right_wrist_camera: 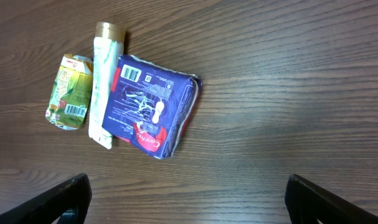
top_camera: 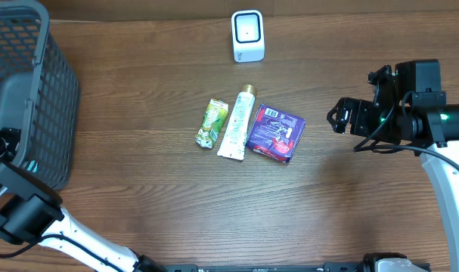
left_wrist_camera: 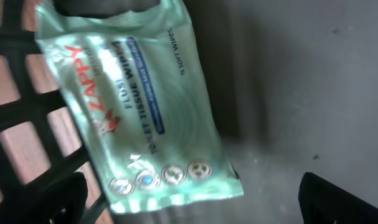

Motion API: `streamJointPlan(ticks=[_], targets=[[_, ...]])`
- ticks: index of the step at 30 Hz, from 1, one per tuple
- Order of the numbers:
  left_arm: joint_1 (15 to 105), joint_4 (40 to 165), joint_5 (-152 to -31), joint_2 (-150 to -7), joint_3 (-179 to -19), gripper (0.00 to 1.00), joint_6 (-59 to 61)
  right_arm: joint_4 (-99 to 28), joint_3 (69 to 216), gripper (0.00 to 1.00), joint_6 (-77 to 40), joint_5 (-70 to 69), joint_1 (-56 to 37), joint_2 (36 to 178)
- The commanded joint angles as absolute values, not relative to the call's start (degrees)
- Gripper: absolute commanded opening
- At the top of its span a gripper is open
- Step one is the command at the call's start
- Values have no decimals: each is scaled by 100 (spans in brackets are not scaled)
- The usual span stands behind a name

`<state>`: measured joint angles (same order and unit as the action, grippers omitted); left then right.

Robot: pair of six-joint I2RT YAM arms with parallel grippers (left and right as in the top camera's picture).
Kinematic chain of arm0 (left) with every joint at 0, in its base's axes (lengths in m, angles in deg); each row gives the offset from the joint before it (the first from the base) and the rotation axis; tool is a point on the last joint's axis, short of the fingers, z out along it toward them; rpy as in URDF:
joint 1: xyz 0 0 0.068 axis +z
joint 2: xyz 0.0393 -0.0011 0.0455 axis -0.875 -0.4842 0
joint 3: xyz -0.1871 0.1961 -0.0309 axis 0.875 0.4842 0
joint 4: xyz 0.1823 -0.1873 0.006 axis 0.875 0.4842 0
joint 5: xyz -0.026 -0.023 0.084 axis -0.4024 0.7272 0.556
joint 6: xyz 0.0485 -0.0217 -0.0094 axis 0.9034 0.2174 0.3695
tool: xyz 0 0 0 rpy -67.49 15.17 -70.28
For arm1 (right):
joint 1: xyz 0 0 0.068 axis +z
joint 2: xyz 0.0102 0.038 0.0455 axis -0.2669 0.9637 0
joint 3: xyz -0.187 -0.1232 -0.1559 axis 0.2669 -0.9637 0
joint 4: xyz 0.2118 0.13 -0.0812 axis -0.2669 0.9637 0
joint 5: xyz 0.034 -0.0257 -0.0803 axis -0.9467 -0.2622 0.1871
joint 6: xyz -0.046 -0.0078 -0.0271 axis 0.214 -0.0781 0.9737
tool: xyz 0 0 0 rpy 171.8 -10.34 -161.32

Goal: Scan the item barcode
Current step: 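Grasp mint-green wipes pack and place it left of the tea pack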

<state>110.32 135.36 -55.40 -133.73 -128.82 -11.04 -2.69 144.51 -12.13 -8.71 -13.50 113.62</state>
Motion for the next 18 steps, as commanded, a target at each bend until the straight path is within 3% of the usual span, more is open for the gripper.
streamJointPlan(ticks=[1, 8, 10, 11, 15, 18], targets=[[11128, 13302, -5394, -13436, -12414, 100, -1130, -298, 14562, 100, -1200, -895, -1361, 11325], [11128, 12716, -5376, -13436, -11688, 98, -1132, -298, 14562, 100, -1200, -893, -1363, 11325], [11126, 12618, -5380, -13436, -11577, 92, -1132, -300, 14562, 100, -1200, -893, -1363, 11325], [11126, 12576, -5383, -13436, -11537, 81, -1132, -300, 14562, 100, -1200, -893, -1363, 11325], [11126, 12535, -5468, -13436, -11529, 6, -1130, -304, 14562, 100, -1200, -893, -1363, 11325], [11126, 12544, -5842, -13434, -11603, 4, -890, -339, 14562, 100, -1200, -893, -1363, 11325]])
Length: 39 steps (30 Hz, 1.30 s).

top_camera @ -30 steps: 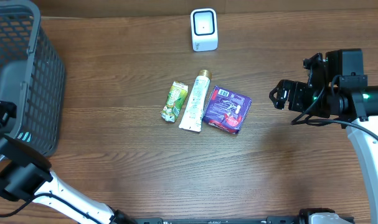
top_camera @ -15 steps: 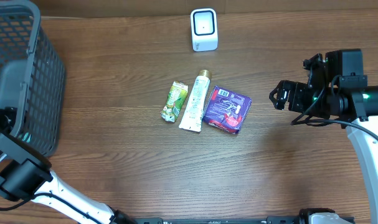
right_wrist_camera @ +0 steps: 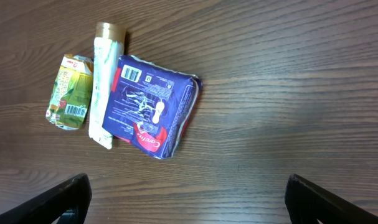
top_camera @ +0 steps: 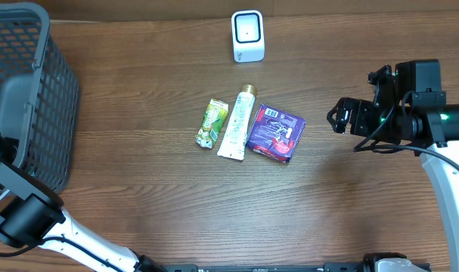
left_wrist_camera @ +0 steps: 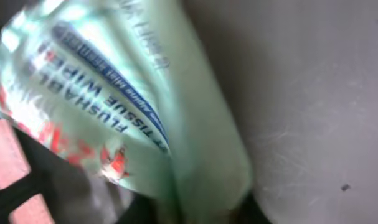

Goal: Scan the item barcode
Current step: 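Grasp mint-green wipes pack and place it left of the tea pack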

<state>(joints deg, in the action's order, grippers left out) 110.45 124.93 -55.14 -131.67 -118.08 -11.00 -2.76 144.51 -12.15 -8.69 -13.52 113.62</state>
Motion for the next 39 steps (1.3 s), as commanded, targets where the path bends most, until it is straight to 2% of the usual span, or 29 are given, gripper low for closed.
streamJointPlan(ticks=[1, 9, 20, 24, 29, 33, 39], targets=[[11126, 12554, -6045, -13434, -11664, 4, -765, -359, 14562, 100, -1200, -893, -1363, 11325], [11097, 13258, -7315, -13329, -12930, 4, -123, -372, 14562, 100, -1200, -893, -1363, 11327], [10485, 14443, -7603, -12225, -15649, 4, 509, -418, 14562, 100, -1200, -893, -1363, 11325], [9812, 14640, -7715, -11519, -15985, 4, 1007, -420, 14562, 100, -1200, -893, -1363, 11325], [8549, 15337, -7540, -10944, -15987, 4, 1713, -431, 14562, 100, -1200, -893, -1363, 11325], [7237, 16078, -7518, -11058, -15848, 4, 2072, -466, 14562, 100, -1200, -895, -1363, 11327], [5909, 16093, -6631, -11403, -14788, 4, 2209, -470, 14562, 100, -1198, -893, -1363, 11325]])
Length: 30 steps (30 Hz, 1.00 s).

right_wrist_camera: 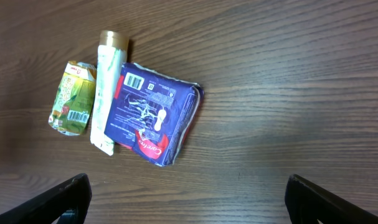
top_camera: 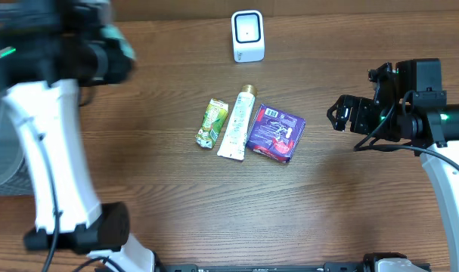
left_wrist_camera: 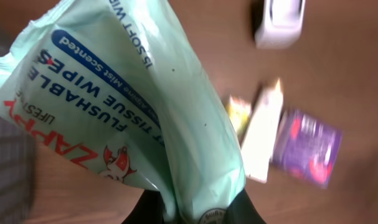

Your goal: Scan the item barcode

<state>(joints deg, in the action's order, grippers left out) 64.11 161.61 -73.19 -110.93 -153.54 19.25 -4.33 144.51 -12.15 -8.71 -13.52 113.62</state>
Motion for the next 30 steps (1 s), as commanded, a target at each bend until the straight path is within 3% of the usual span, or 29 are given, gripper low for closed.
streamJointPlan(ticks=[1, 13, 20, 23, 27, 30], targets=[[5793, 16043, -6484, -11456, -14597, 4, 2212, -473, 14562, 100, -1198, -893, -1363, 11325], [5362, 14410, -6176, -12581, -12069, 4, 2511, -470, 14562, 100, -1196, -893, -1363, 11327], [5176, 14218, -7077, -13104, -11837, 8, 3023, -497, 14562, 100, -1198, -893, -1363, 11325], [5065, 14303, -7269, -13108, -11839, 22, 3073, -492, 14562, 100, -1198, -893, -1363, 11325], [4953, 14471, -6784, -13021, -11957, 62, 2876, -494, 14562, 100, -1198, -893, -1363, 11325], [4949, 14736, -6041, -12938, -12291, 66, 2358, -488, 14562, 100, -1198, -893, -1363, 11325]])
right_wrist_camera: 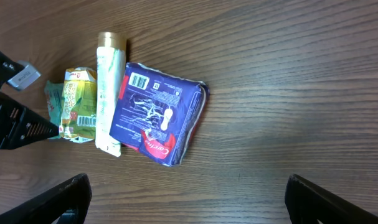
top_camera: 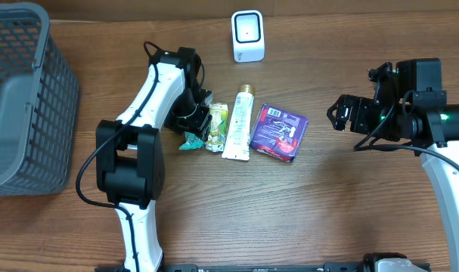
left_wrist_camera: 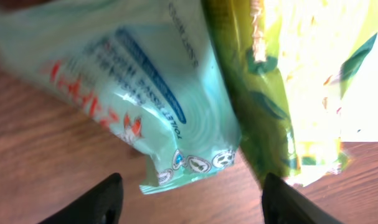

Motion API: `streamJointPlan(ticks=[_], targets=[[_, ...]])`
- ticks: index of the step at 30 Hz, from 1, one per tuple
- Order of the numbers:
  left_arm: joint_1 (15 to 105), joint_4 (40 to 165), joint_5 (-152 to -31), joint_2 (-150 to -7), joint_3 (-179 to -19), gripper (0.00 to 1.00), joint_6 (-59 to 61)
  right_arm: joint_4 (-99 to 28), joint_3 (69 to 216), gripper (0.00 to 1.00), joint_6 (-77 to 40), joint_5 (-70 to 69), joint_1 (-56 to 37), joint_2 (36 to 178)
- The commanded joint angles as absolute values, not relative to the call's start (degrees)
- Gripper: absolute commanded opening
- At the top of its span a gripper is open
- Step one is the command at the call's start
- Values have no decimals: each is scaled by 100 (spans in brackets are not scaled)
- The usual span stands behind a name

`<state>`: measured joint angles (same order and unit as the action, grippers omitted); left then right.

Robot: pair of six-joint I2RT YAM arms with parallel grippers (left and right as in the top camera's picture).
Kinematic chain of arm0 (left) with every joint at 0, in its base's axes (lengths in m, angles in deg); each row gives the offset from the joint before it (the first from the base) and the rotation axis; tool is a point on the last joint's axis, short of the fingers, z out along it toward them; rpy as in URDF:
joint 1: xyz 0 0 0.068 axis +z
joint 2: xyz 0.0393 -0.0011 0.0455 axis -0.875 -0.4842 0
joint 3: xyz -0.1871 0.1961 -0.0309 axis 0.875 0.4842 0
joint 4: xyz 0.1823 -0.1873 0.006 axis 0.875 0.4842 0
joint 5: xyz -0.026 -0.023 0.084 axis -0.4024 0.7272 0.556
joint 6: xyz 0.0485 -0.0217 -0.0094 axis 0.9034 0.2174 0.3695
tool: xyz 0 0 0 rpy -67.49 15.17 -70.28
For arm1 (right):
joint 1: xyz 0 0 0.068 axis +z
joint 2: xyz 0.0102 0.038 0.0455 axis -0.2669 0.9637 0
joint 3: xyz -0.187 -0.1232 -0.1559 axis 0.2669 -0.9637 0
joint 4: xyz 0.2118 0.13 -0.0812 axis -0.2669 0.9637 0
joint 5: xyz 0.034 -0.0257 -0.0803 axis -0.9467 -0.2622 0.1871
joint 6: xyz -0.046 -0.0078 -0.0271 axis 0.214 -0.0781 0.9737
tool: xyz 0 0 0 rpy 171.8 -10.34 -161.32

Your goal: Scan the item barcode

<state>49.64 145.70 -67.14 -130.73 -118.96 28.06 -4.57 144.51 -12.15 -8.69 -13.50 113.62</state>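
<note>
A mint-green pack of flushable wipes (left_wrist_camera: pixel 145 106) lies on the table, against the left side of a green pouch (left_wrist_camera: pixel 288 93). From overhead the wipes (top_camera: pixel 188 141) show only as a corner below my left gripper (top_camera: pixel 196 115). In its own view the left gripper (left_wrist_camera: pixel 192 199) is open, fingers (left_wrist_camera: pixel 108 199) apart at the pack's near end, holding nothing. The white barcode scanner (top_camera: pixel 248 35) stands at the back. My right gripper (top_camera: pixel 342 113) hangs open at the right, well away from the items, and the right gripper (right_wrist_camera: pixel 189 205) is empty.
Right of the pouch (top_camera: pixel 216 125) lie a white tube (top_camera: pixel 239 125) and a purple pack (top_camera: pixel 278 133) with a barcode (right_wrist_camera: pixel 136 81) showing. A grey mesh basket (top_camera: pixel 25 98) fills the far left.
The left gripper held the wipes pack in the air over the table's left. Now the pack lies beside the green pouch and the gripper is open over it. The right arm has not moved.
The left gripper was open over the wipes pack inside the basket, then shut on it there. Later it held the pack above the table with the other items in sight. Now the pack rests next to the green pouch, let go.
</note>
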Motion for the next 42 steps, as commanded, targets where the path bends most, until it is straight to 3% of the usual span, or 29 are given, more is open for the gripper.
streamJointPlan(ticks=[1, 7, 10, 12, 13, 25, 35, 42], targets=[[4951, 14825, -5949, -12898, -12429, 66, 2271, -483, 14562, 100, -1198, -895, -1363, 11325], [4971, 15278, -5918, -12520, -13682, 67, 2192, -431, 14562, 100, -1200, -993, -1361, 11327], [4977, 15324, -5907, -12194, -14270, 73, 1827, -431, 14562, 100, -1228, -1201, -1361, 11362], [5021, 15311, -5909, -11958, -14632, 98, 1436, -444, 14562, 100, -1390, -1306, -1357, 11436], [5050, 15293, -5912, -11843, -14788, 100, 1263, -444, 14562, 100, -1488, -1304, -1350, 11480], [5476, 15236, -5481, -10507, -15437, 100, 463, -938, 13865, 96, -3025, -1384, -749, 12601], [5664, 15258, -5234, -10389, -15419, 100, 452, -2612, 12859, 93, -3034, -2523, -642, 13152], [5664, 15263, -5269, -10450, -15419, 100, 454, -4103, 11845, 90, -4072, -2549, -550, 13158]])
